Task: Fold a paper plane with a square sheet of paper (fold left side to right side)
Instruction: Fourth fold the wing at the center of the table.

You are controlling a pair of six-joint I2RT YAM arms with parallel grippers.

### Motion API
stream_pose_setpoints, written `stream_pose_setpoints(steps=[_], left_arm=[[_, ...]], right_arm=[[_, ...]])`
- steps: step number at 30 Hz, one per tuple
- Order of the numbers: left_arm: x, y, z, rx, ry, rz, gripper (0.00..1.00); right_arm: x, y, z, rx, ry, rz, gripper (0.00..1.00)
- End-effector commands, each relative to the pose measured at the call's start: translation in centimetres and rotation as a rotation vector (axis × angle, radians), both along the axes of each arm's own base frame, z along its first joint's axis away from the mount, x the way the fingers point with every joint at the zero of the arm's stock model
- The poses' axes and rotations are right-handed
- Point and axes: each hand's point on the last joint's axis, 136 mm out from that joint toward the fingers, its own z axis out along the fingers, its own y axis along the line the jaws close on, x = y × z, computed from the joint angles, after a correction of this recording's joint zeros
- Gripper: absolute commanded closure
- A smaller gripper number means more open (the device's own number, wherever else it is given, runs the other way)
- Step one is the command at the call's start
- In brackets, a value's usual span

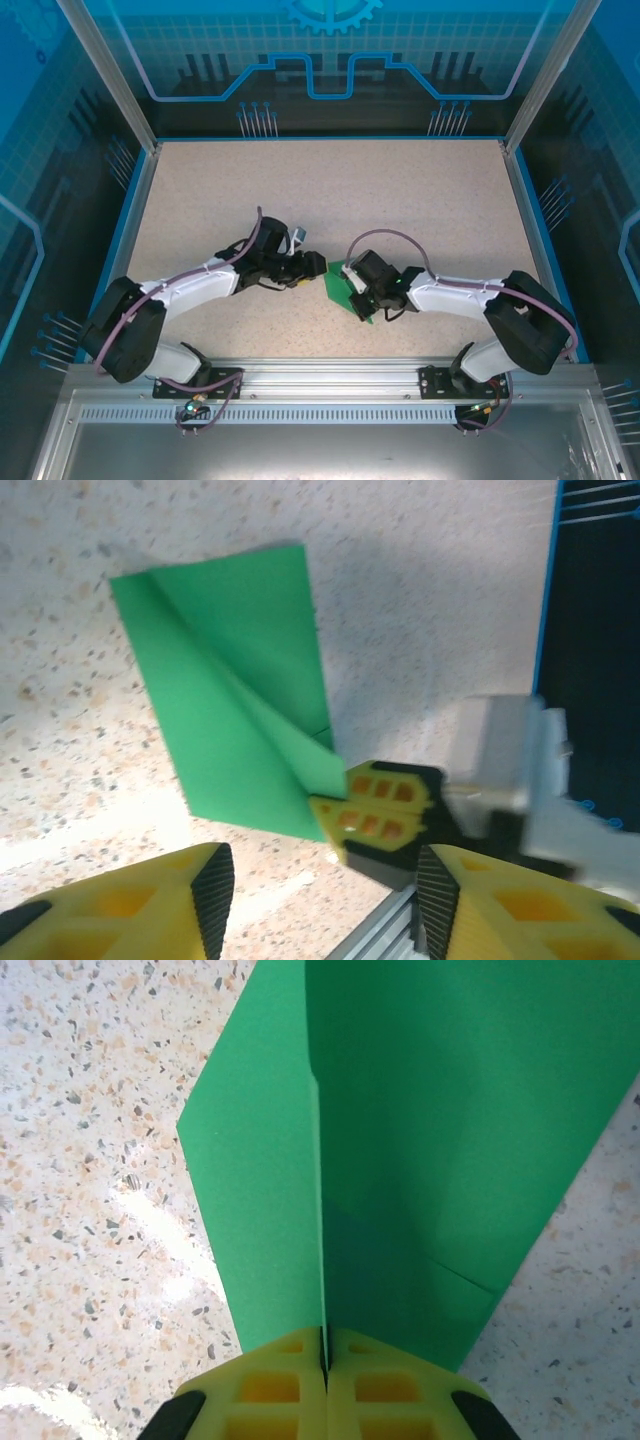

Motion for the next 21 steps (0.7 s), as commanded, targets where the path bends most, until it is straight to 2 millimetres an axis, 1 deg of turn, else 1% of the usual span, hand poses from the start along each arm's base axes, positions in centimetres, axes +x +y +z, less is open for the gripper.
stream_pose_setpoints(steps=[1,4,8,11,15,21], left_arm=[[-0.5,-0.8,-1.3,-0.022,0.038,-0.028,0.50],[-0.8,-1.8,-2.1,-0.021,0.055,-0.052,0.56],[-0.9,-3.3,-3.0,-0.022,0.069,-0.076,0.57],[-1.0,-4.3,-3.7,-0.021,0.084,-0.096,0.57],[-0.9,-5.5,-4.4,-0.023,0.099,-0.106,0.55],[-0.9,-6.5,-5.3,-0.019,0.117,-0.115,0.53]], right_arm=[[-0.9,0.5,0.6,0.115,0.075,-0.001,0.96],[-0.9,0.5,0.8,0.171,0.117,-0.017,0.96],[-0.9,0.3,0.7,0.217,0.161,-0.040,0.96],[-0.9,0.1,0.4,0.231,0.180,-0.056,0.96],[-0.8,-0.1,0.2,0.248,0.206,-0.071,0.96],[-0.8,-0.1,-0.3,0.280,0.254,-0.084,0.96]])
